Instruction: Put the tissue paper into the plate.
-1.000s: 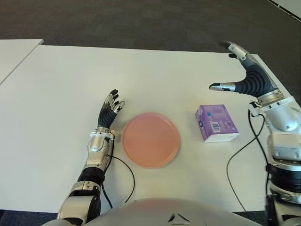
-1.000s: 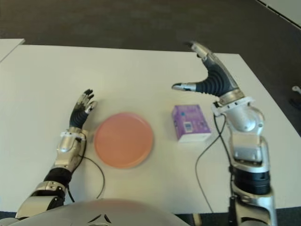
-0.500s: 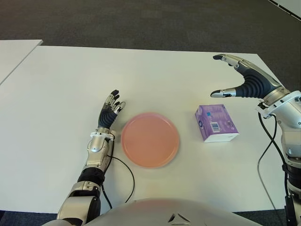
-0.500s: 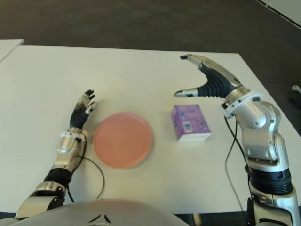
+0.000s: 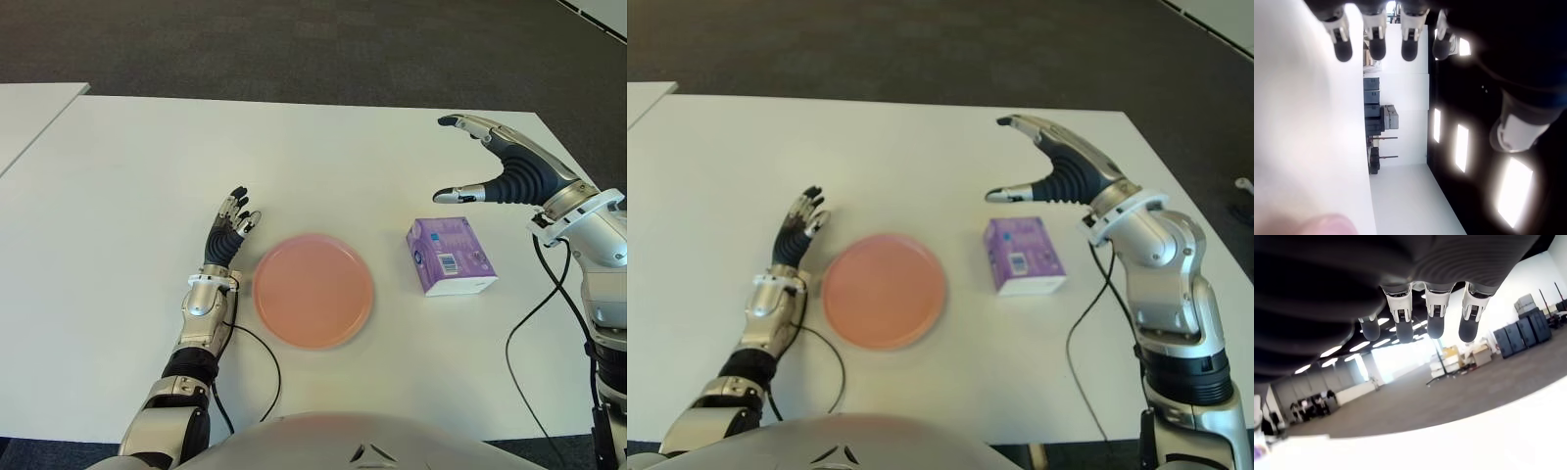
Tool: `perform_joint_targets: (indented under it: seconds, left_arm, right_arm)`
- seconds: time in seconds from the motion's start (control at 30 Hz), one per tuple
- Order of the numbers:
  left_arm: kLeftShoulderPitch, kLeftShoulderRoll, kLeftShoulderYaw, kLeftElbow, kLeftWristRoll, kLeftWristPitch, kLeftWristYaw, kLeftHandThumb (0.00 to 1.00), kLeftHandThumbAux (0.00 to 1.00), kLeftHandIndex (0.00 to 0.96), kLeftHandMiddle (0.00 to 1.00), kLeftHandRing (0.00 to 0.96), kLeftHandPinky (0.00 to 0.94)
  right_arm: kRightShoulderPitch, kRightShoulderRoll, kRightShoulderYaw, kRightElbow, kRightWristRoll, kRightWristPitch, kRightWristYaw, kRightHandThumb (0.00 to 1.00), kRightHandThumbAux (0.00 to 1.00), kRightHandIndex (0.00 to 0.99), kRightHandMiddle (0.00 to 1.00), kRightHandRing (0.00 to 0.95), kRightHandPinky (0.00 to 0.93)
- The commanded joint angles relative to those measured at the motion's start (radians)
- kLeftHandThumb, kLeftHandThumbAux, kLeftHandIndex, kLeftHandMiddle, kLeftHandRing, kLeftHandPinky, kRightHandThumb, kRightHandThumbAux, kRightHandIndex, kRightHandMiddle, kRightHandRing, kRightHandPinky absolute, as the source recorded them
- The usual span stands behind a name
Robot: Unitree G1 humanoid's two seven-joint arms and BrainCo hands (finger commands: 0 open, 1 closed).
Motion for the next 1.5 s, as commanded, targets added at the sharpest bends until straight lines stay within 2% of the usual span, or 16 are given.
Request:
perform_joint_targets:
  seconds: [0.03,0.2,0.47,0.73,0.97,1.5]
  left_arm:
    - [0.056,-0.002,0.008,0.065,-0.007,0.041,-0.009,0.0,0.543,0.0,0.0,0.0,0.0]
    - [0.053,-0.002,0.011,0.066,-0.004,0.051,0.003,0.0,0.543,0.0,0.0,0.0,0.0]
    - [0.042,0.003,0.015,0.083,-0.002,0.043,-0.004,0.0,0.54,0.0,0.0,0.0,0.0]
    - [0.038,0.007,0.016,0.089,0.009,0.035,0.001,0.0,0.536,0.0,0.0,0.0,0.0]
    - [0.042,0.007,0.016,0.072,0.024,0.045,0.023,0.0,0.537,0.0,0.0,0.0,0.0]
    - [0.049,0.009,0.018,0.048,0.029,0.072,0.029,0.0,0.541,0.0,0.0,0.0,0.0]
  right_arm:
    - [0.156,-0.259,0.058,0.256,-0.138,-0.339,0.074,0.23,0.348,0.0,0.0,0.0,0.0]
    - [0.124,-0.288,0.096,0.364,-0.139,-0.457,0.063,0.24,0.335,0.0,0.0,0.0,0.0]
    - [0.101,-0.295,0.125,0.427,-0.175,-0.536,0.039,0.23,0.341,0.0,0.0,0.0,0.0]
    - [0.088,-0.281,0.148,0.449,-0.194,-0.547,0.039,0.21,0.337,0.0,0.0,0.0,0.0]
    - [0.1,-0.304,0.149,0.446,-0.191,-0.537,0.074,0.2,0.323,0.0,0.0,0.0,0.0]
    - [0.097,-0.305,0.151,0.432,-0.219,-0.529,0.11,0.214,0.305,0.0,0.0,0.0,0.0]
